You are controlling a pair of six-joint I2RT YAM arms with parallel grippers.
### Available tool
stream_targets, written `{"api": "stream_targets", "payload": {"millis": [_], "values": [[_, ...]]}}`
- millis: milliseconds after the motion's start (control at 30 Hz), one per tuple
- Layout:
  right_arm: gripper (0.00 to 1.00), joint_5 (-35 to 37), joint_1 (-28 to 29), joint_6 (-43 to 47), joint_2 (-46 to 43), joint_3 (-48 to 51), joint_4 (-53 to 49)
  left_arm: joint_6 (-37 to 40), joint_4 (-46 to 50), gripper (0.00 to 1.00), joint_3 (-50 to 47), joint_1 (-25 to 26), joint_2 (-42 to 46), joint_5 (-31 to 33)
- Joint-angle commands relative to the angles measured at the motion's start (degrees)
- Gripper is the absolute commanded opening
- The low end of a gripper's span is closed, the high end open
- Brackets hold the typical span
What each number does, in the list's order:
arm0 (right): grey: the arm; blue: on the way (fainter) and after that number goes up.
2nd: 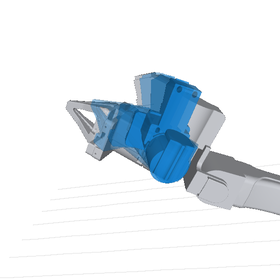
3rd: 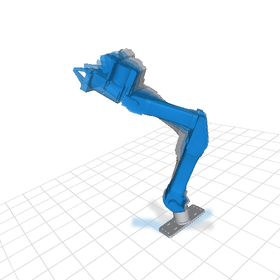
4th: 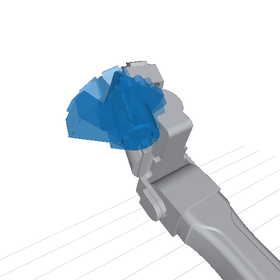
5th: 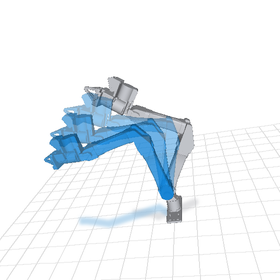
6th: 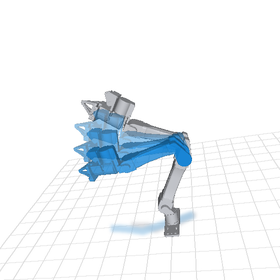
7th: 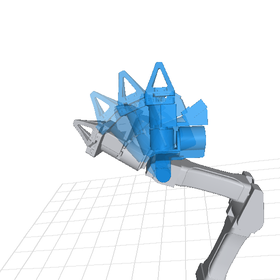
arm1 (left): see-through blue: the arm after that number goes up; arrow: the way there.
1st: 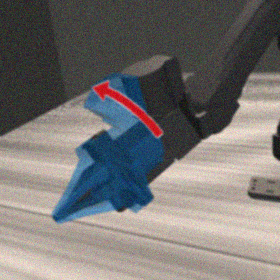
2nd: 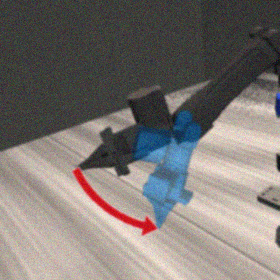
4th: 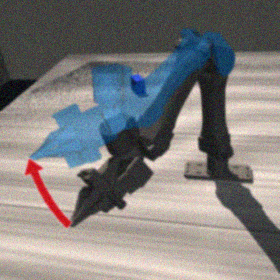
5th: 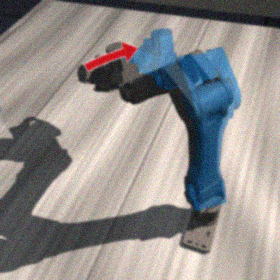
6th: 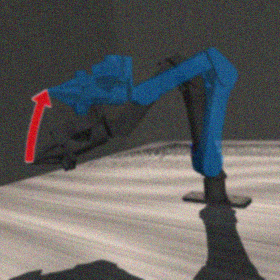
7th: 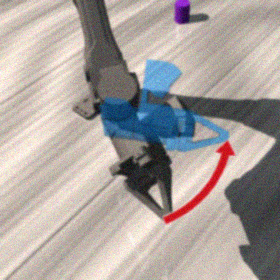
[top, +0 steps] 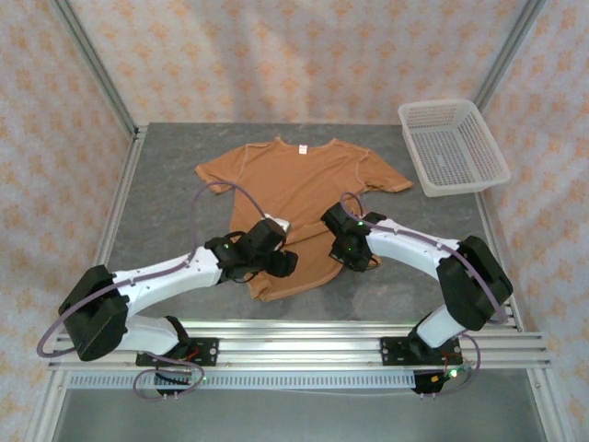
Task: Fold the inside-out t-shirt
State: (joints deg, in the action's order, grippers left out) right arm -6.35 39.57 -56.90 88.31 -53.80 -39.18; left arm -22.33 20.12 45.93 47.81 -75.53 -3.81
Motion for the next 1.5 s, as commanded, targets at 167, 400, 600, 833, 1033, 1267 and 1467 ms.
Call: {"api": "stream_targets", "payload": {"millis": [167,400,600,833,1033,1267,1467], "values": [[0.13,-1.53,-0.75,1.00,1.49,-0.05,0.60,3.43,-1.75,0.68,-0.42,0.46,4.02,4.63],[0.20,-2.50,-0.72,1.23,1.11,-0.44,-0.09,3.25,-1.14,0.68,0.19,0.51,2.82,3.91],[0.20,-3.07,-0.72,0.98,0.97,-0.10,0.12,3.30,-1.05,0.67,0.31,0.52,2.30,3.46],[0.20,-3.34,-0.46,0.22,-0.56,0.69,0.11,3.56,-0.91,0.67,0.34,0.52,2.02,3.43],[0.19,-3.66,-0.46,0.14,0.55,0.71,0.33,3.26,-0.96,0.66,0.43,0.51,1.96,3.18],[0.19,-3.88,-0.28,-0.56,-1.29,1.14,0.31,3.52,-0.96,0.64,0.06,0.53,2.05,3.37],[0.01,-4.55,-0.26,-0.57,-0.34,1.16,0.76,3.53,-0.88,0.63,-0.15,0.82,2.13,3.65]]}}
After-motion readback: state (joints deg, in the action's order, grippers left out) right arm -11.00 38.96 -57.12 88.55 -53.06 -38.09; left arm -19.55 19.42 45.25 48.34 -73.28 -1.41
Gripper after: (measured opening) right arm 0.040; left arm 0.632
